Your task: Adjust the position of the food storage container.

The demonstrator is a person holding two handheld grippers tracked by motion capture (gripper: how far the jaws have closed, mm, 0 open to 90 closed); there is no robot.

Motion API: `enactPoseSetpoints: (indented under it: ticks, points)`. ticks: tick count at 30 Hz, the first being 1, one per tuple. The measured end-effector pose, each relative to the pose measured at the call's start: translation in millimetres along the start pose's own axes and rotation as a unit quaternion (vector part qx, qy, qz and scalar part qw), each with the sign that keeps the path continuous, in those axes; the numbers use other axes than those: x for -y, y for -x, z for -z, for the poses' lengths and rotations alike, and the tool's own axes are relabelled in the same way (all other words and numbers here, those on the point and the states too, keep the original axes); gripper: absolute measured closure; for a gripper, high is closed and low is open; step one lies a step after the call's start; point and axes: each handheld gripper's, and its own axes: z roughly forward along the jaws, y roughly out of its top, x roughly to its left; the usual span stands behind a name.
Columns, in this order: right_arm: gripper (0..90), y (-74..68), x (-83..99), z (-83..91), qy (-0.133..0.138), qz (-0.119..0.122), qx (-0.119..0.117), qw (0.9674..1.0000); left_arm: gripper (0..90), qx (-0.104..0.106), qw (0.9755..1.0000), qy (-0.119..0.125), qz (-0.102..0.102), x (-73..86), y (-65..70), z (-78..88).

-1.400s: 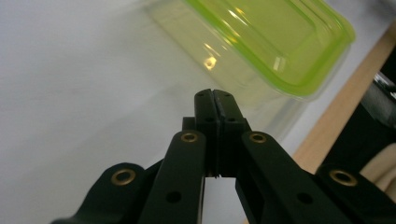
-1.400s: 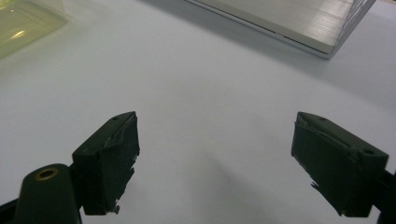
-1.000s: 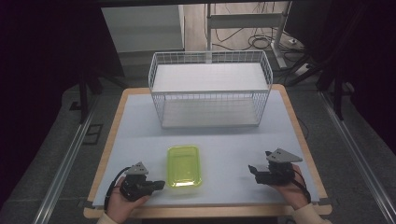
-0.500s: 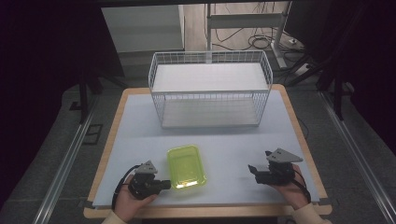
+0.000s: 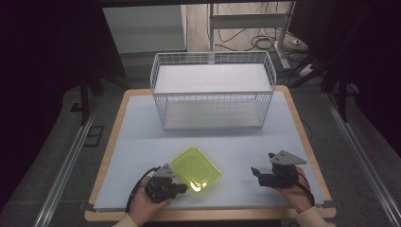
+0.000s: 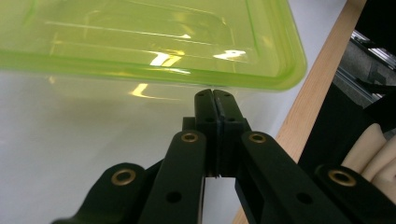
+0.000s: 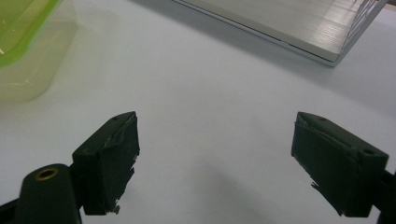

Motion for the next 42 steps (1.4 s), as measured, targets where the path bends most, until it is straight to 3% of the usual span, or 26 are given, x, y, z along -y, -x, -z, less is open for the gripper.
enactPoseSetpoints:
  ticks: [10,23,34,39,42]
  points:
    - [15.2,0.4,0.4,-0.7,-0.003,0.0,0.0,1.0,89.6,0.011,0.9998,-0.003,-0.015,-13.0,15.6,-17.4]
    - [15.3,0.9,0.8,-0.7,-0.004,0.0,0.0,1.0,89.6,0.0,0.9997,0.004,-0.026,-37.7,25.6,-41.4]
    - [15.2,1.5,1.2,-0.4,-0.004,0.0,0.002,1.0,89.6,-0.015,0.9997,0.011,-0.018,-61.9,33.1,-68.1]
    - [15.2,1.6,1.2,-0.4,-0.005,0.001,0.002,1.0,89.6,-0.013,0.9997,0.012,-0.015,-65.2,33.3,-72.7]
    - [15.3,1.6,1.1,0.1,-0.004,0.002,0.002,1.0,89.6,-0.009,0.9996,0.008,-0.024,-64.3,36.2,-70.4]
